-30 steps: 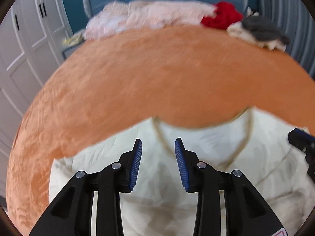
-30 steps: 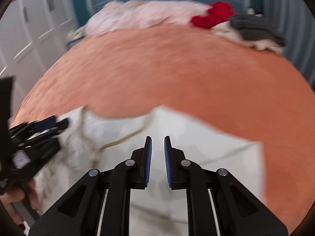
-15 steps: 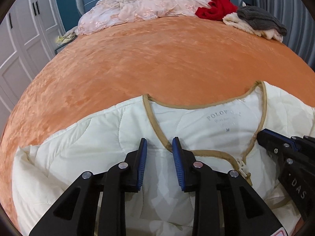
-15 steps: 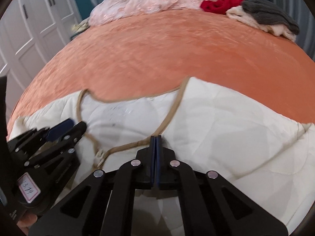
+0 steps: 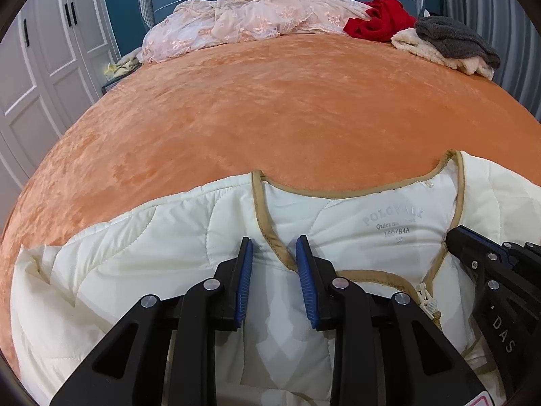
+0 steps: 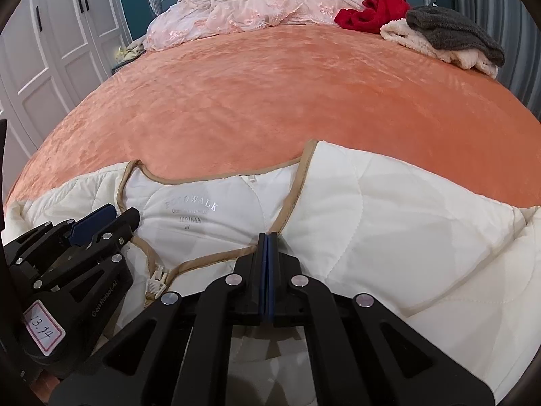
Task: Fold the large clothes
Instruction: 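Grasp the tan collar trim with the right tool while the left tool holds the collar beside it, then lift the collar with both tools and fold it over toward the hem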
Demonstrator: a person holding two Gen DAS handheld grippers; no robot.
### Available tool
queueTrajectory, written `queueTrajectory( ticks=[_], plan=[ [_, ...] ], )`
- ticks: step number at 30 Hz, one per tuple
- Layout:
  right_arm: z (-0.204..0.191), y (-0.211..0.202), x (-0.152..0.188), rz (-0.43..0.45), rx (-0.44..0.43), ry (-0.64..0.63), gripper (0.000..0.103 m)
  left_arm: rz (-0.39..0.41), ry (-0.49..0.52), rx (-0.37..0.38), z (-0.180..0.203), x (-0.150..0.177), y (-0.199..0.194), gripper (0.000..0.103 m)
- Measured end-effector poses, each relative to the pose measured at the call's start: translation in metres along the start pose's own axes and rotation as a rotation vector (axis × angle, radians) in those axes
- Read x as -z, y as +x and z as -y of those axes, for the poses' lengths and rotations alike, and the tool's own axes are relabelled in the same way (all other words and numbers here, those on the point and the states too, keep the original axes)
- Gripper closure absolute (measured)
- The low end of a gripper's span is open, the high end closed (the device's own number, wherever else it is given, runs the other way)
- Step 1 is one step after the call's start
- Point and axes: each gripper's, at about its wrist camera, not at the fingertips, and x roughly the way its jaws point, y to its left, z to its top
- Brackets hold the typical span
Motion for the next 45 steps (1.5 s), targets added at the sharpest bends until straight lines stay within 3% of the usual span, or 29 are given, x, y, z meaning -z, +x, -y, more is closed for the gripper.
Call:
queueTrajectory(
  ticks=[4,5,6,8,11,12,15,19,23,26,31,34,39,40,43,45],
  plan=[
    [0.002,-0.006,-0.005,-0.035,-0.012,0.016,0.103,-0.022,0.000,0.015,0.000,-0.003,-0.007,0.073],
    [0.001,-0.013,-0.006,-0.055,0.000,0.010,0.100,-0.041,0.005,0.019,-0.002,-0.004,-0.013,0.069],
    [0.000,-0.029,-0.007,-0.082,0.032,0.007,0.098,-0.062,-0.004,0.016,-0.005,-0.005,-0.024,0.059],
    [0.003,-0.059,-0.002,-0.081,0.032,0.005,0.076,-0.066,-0.050,0.023,-0.018,0.002,-0.055,0.044],
    [0.015,-0.134,0.033,-0.068,0.006,-0.010,0.052,-0.060,-0.072,0.064,-0.034,0.028,-0.106,0.033],
    [0.021,-0.151,0.045,-0.071,0.000,-0.009,0.049,-0.072,-0.080,0.072,-0.040,0.041,-0.123,0.026],
    [0.046,-0.209,0.097,-0.098,-0.012,0.017,0.043,-0.129,-0.105,0.088,-0.057,0.089,-0.169,0.020],
    [0.085,-0.272,0.179,-0.169,0.018,0.051,0.037,-0.229,-0.149,0.103,-0.090,0.162,-0.217,0.020],
    [0.126,-0.319,0.263,-0.266,0.043,0.132,0.036,-0.303,-0.211,0.068,-0.134,0.246,-0.262,0.020],
    [0.146,-0.337,0.300,-0.288,0.043,0.206,0.036,-0.321,-0.268,0.068,-0.158,0.284,-0.283,0.020],
    [0.170,-0.345,0.326,-0.255,0.042,0.327,0.036,-0.289,-0.414,0.053,-0.191,0.313,-0.301,0.020],
    [0.177,-0.341,0.333,-0.231,0.004,0.408,0.033,-0.318,-0.487,0.101,-0.199,0.321,-0.290,0.020],
    [0.173,-0.338,0.331,-0.176,-0.019,0.465,0.029,-0.290,-0.503,0.107,-0.188,0.316,-0.289,0.023],
    [0.173,-0.338,0.330,-0.170,-0.036,0.476,0.031,-0.287,-0.510,0.110,-0.187,0.314,-0.290,0.025],
    [0.166,-0.332,0.323,-0.173,-0.120,0.514,0.047,-0.282,-0.537,0.162,-0.184,0.313,-0.293,0.046],
    [0.156,-0.328,0.317,-0.180,-0.128,0.499,0.065,-0.291,-0.531,0.189,-0.181,0.313,-0.295,0.071]
  ],
)
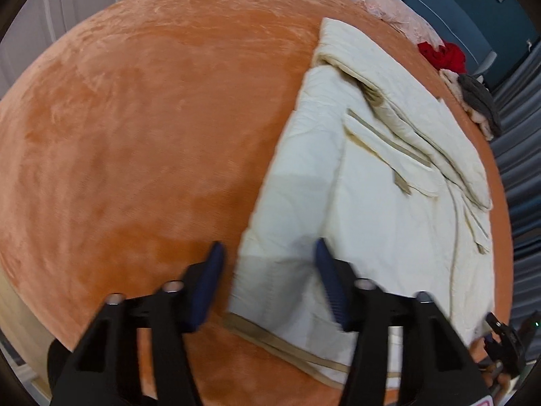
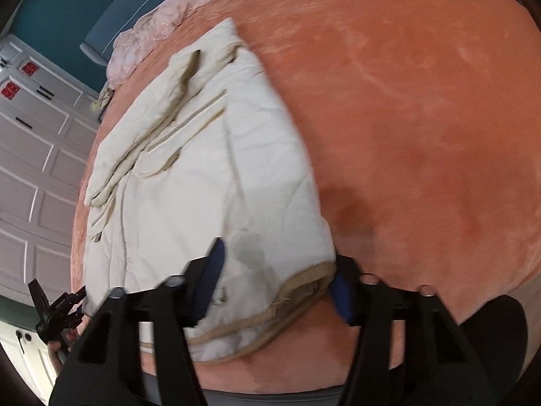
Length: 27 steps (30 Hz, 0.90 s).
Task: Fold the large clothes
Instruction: 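Lift the collar with both tools and fold it over toward the hem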
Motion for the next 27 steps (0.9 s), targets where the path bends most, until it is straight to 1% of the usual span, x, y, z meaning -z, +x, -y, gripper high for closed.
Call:
queueTrajectory(
  ticks=[1,2,3,5,9,10,12,13,15,16,17,19,20,21,22,23,25,27],
  plan=[
    [-0.005,0.001,0.000,-0.006,0.007,-0.019,0.080,-0.009,0.011,0.000,0.004,0.000,0.000,0.078],
    [-0.009,0.001,0.001,-0.006,0.013,-0.031,0.087,-0.019,0.037,-0.004,0.009,0.001,0.001,0.091],
    [-0.012,-0.002,0.001,-0.001,0.025,-0.045,0.090,-0.017,0.051,-0.009,0.013,0.002,0.000,0.094],
    [-0.015,-0.014,0.003,0.019,0.014,-0.070,0.097,0.012,0.093,-0.019,0.021,0.004,-0.011,0.097],
    [-0.023,-0.055,0.010,0.067,0.021,-0.162,0.100,0.065,0.157,0.024,0.030,0.010,-0.047,0.097],
    [-0.024,-0.063,0.013,0.066,0.023,-0.187,0.100,0.070,0.181,0.028,0.033,0.013,-0.056,0.097],
    [-0.028,-0.082,0.025,0.048,0.037,-0.257,0.100,0.078,0.253,0.018,0.038,0.028,-0.079,0.097],
    [-0.029,-0.088,0.032,0.033,0.046,-0.289,0.100,0.072,0.296,0.012,0.039,0.041,-0.092,0.097],
    [-0.031,-0.106,0.055,-0.023,0.068,-0.376,0.100,0.047,0.340,0.009,0.035,0.063,-0.109,0.097],
    [-0.031,-0.115,0.067,-0.059,0.083,-0.418,0.100,0.016,0.371,0.003,0.030,0.081,-0.122,0.097],
    [-0.031,-0.126,0.084,-0.113,0.097,-0.463,0.100,-0.005,0.384,-0.004,0.025,0.095,-0.132,0.097],
    [-0.029,-0.144,0.106,-0.184,0.096,-0.485,0.100,-0.049,0.391,-0.004,0.015,0.117,-0.152,0.098],
    [-0.029,-0.154,0.115,-0.212,0.093,-0.493,0.100,-0.068,0.378,-0.005,0.011,0.128,-0.165,0.098],
    [-0.032,-0.166,0.123,-0.229,0.090,-0.502,0.100,-0.074,0.363,0.002,0.009,0.132,-0.174,0.098],
    [-0.036,-0.176,0.124,-0.226,0.080,-0.501,0.100,-0.068,0.342,0.014,0.008,0.134,-0.186,0.098],
    [-0.043,-0.188,0.117,-0.191,0.064,-0.497,0.100,-0.052,0.326,0.020,0.009,0.131,-0.197,0.098],
    [-0.052,-0.205,0.095,-0.065,0.034,-0.480,0.100,-0.004,0.304,0.043,0.015,0.116,-0.208,0.098],
    [-0.066,-0.212,0.059,0.077,-0.005,-0.458,0.100,0.091,0.298,0.074,0.028,0.083,-0.214,0.098]
  ],
)
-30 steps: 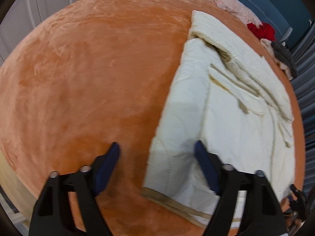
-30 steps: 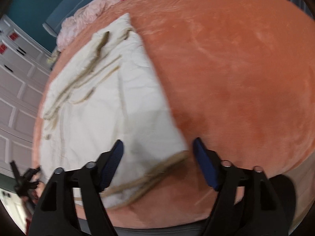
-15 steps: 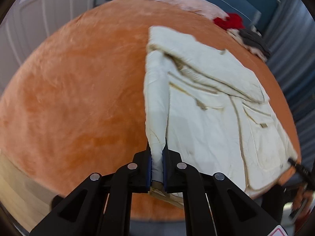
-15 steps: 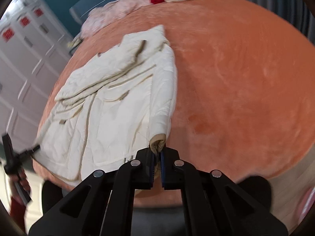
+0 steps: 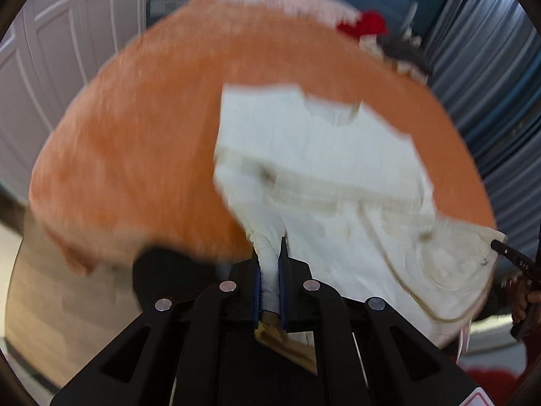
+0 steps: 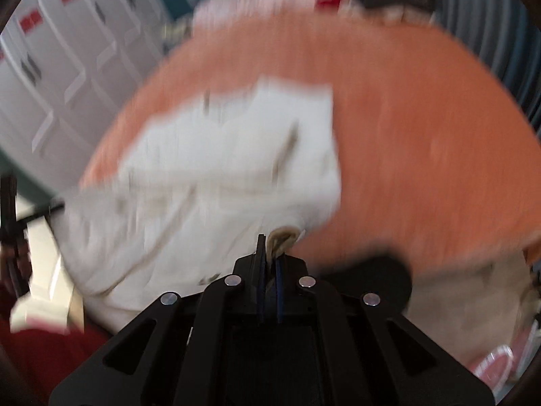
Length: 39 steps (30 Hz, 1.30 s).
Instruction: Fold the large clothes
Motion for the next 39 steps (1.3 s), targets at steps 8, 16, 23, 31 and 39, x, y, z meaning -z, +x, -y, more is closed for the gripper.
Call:
queueTrajectory(
  ticks=[8,16,23,31,39],
  plan=[
    [0.037,0.079,-0.121,0.270,-0.066,0.237,0.096,0.229,-0.018,-0.068,0.005,-0.119,0.041,0.093],
    [0.057,0.109,-0.160,0.364,-0.126,0.376,0.082,0.168,-0.056,-0.118,-0.009,-0.170,0.097,0.085],
    [0.039,0.087,-0.167,0.376,-0.048,0.218,0.065,0.126,0.056,-0.068,-0.003,-0.166,0.087,0.068],
    [0.023,0.121,-0.142,0.279,0.001,0.173,0.064,0.342,0.103,-0.271,-0.017,-0.182,0.045,0.033],
    [0.024,0.182,-0.132,0.173,0.118,0.126,0.055,0.171,0.071,-0.274,-0.025,-0.175,0.133,0.033]
  ],
)
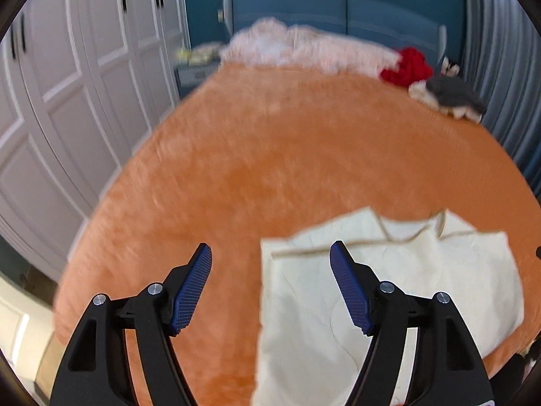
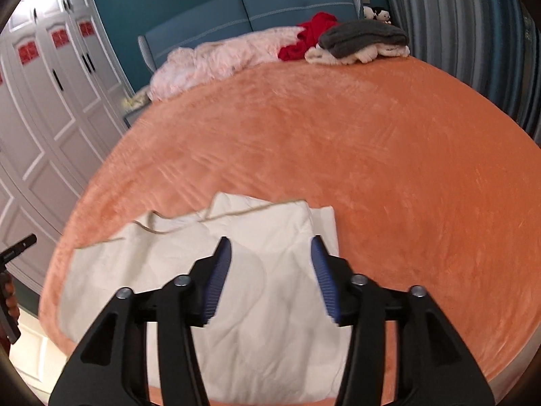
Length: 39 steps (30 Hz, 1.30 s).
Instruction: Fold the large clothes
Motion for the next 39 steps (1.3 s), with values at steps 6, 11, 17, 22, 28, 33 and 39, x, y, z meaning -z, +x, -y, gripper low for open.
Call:
queueTrajectory(
  ticks=[6,11,17,22,28,33,39],
  plan=[
    [0.019,0.053,-0.009,-0.079,0.041,0.056,0.054,-0.162,-0.114,0.011,-0.001,0.022,0.081,0.033],
    [0.024,0.089,-0.013,-0.132,0.050,0.083,0.051,-0.229,-0.169,0.041,0.001,0.028,0.119,0.033],
    [0.016,0.118,-0.014,-0.190,0.010,0.080,0.092,-0.248,-0.242,0.119,-0.002,0.017,0.134,0.079],
    [0.014,0.088,-0.035,-0.049,0.022,0.073,0.095,-0.133,-0.214,0.112,0.003,-0.006,0.115,0.097],
    [0.021,0.106,-0.046,-0.056,0.105,0.062,0.095,-0.119,-0.180,0.066,0.014,-0.028,0.133,0.097],
    [0.025,0.149,-0.022,-0.140,0.157,0.045,0.093,-0.198,-0.120,-0.041,0.024,-0.006,0.182,0.093],
    [0.031,0.166,-0.007,-0.147,0.149,0.049,0.089,-0.148,-0.105,-0.081,0.024,0.011,0.196,0.084]
  ],
)
